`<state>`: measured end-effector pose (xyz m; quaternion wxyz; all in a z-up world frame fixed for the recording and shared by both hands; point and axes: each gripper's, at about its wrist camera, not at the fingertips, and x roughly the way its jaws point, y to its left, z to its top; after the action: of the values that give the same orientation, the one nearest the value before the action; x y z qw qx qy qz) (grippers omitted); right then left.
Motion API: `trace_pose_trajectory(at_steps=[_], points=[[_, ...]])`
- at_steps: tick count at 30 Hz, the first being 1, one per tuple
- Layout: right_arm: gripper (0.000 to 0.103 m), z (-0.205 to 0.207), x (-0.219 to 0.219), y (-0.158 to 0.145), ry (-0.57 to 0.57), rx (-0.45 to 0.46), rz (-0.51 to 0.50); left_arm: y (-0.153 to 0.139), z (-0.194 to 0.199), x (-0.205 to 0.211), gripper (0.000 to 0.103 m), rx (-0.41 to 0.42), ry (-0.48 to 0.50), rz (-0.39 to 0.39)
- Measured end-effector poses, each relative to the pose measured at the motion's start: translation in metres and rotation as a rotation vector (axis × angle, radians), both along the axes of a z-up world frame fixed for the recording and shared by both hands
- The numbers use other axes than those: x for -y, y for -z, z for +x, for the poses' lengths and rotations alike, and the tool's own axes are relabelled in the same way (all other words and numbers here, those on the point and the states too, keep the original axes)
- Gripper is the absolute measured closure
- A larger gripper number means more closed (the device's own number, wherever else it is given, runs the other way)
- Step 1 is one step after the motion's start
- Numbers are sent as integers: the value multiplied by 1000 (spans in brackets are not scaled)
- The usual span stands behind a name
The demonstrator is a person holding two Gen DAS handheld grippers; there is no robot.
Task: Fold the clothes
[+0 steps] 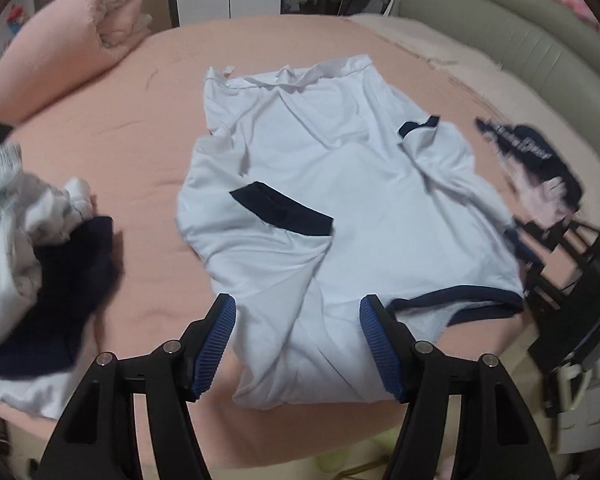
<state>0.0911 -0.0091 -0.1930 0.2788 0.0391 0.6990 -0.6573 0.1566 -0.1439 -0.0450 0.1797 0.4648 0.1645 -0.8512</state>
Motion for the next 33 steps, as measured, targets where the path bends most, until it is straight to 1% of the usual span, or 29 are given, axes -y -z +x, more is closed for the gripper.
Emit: trace_pose_trajectory(at_steps=[1, 2, 3, 5, 6, 8, 9, 10, 11, 12, 13, 14, 15, 17, 19, 20, 21, 22, 23, 24, 26, 28, 29, 33], points=[[95, 2, -4, 1, -17, -7, 14, 2, 4, 2, 40, -7, -7, 21], [95, 6, -5, 4, -36, -12, 33, 1, 8, 3, 40, -3, -11, 14], [95, 11, -5, 6, -56, -16, 52, 1, 12, 3, 40, 3, -15, 2], [95, 19, -10, 5, -96, -26, 56, -2, 18, 2, 40, 3, -15, -58], [95, 18, -9, 2, -98, -16, 47, -5, 22, 1, 40, -7, -6, -96], [94, 16, -5, -11, -82, 51, -1, -7, 26, -3, 40, -9, 20, -184], [94, 15, -4, -17, -79, 73, -22, -7, 27, -8, 40, 6, 43, -251], [90, 14, -4, -22, -75, 94, -43, -6, 28, -15, 40, 22, 81, -323], [82, 13, -4, -28, -71, 115, -64, -4, 28, -22, 40, 38, 120, -396], [57, 11, -4, -30, -74, 106, -68, -1, 29, -27, 40, 51, 148, -434], [29, 12, -5, -31, -85, 69, -75, 2, 30, -32, 40, 65, 175, -467], [23, 16, -7, -32, -102, 32, -88, 6, 31, -35, 40, 80, 185, -469], [23, 18, -10, -31, -118, 18, -87, 9, 31, -37, 40, 95, 194, -466], [23, 22, -15, -28, -138, 0, -78, 15, 32, -42, 38, 118, 204, -494], [23, 26, -19, -25, -147, -8, -62, 16, 35, -49, 31, 122, 201, -532], [23, 26, -21, -22, -149, -20, -55, 15, 37, -51, 29, 112, 205, -531], [23, 29, -27, -21, -145, -24, -54, 14, 39, -52, 26, 99, 210, -527], [23, 32, -32, -19, -141, -26, -52, 13, 40, -53, 21, 94, 212, -536], [23, 31, -34, -18, -129, -26, -55, 12, 41, -54, 20, 89, 213, -546], [23, 29, -35, -18, -114, -26, -56, 11, 41, -56, 20, 85, 214, -556], [23, 28, -37, -18, -101, -18, -55, 12, 41, -57, 20, 98, 224, -619], [23, 27, -38, -16, -103, -30, -55, 15, 40, -58, 19, 115, 245, -670], [23, 33, -47, -13, -106, -36, -52, 17, 40, -59, 19, 113, 260, -679], [23, 29, -49, -2, -130, -51, -20, 24, 40, -59, 19, 103, 312, -697]])
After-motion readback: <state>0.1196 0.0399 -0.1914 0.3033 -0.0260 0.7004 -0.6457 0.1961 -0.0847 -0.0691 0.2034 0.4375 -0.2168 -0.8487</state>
